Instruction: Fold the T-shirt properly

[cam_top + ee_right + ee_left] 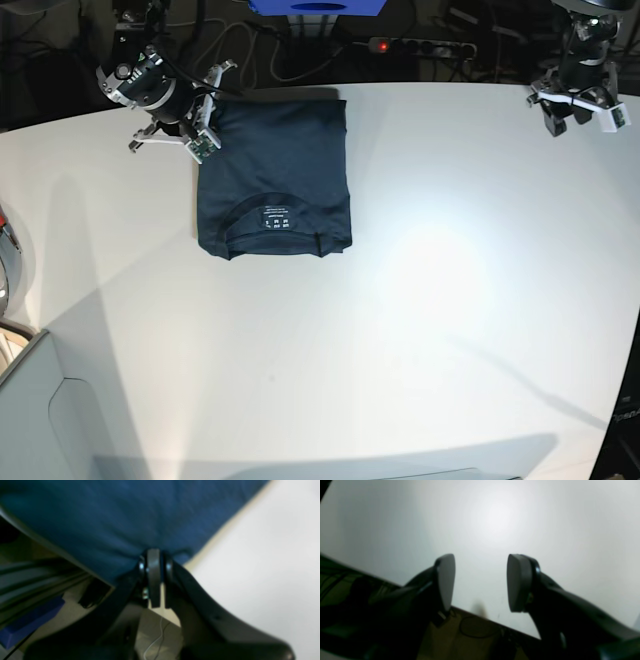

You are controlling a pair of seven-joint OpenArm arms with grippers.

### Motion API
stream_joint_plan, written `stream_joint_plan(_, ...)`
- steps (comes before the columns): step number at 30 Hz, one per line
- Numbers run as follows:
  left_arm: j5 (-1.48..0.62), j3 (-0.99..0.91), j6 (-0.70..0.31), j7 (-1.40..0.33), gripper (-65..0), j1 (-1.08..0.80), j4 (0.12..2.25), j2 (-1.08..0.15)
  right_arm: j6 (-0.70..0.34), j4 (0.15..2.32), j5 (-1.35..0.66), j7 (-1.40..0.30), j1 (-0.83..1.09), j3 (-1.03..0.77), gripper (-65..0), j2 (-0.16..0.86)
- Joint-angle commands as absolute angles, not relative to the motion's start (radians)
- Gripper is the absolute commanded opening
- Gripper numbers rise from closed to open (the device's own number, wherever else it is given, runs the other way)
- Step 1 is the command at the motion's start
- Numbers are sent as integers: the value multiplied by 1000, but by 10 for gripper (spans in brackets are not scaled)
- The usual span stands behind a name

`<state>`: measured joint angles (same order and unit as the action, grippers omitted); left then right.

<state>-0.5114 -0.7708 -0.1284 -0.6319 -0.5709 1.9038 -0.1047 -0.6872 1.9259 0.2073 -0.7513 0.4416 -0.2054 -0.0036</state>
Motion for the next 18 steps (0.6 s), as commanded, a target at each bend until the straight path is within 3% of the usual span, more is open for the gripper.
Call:
stream_joint_plan(1, -519, -776, -128, -611, -328, -584, 1917, -113, -698, 1946, 203, -742, 444, -222, -650, -4)
stream_joint_plan(12, -521, -768, -128, -611, -337, -697, 1919, -111, -698, 2060, 202, -753, 453, -358, -650, -8)
stream_joint_plan(15, -521, -765, -130, -611, -429, -768, 1922, -111, -698, 2061, 202, -773, 469, -427, -650, -18)
stream_joint_plan(18, -521, -768, -130, -611, -566, -845, 1922, -97, -698, 2063, 202, -806, 489, -512, -650, -35)
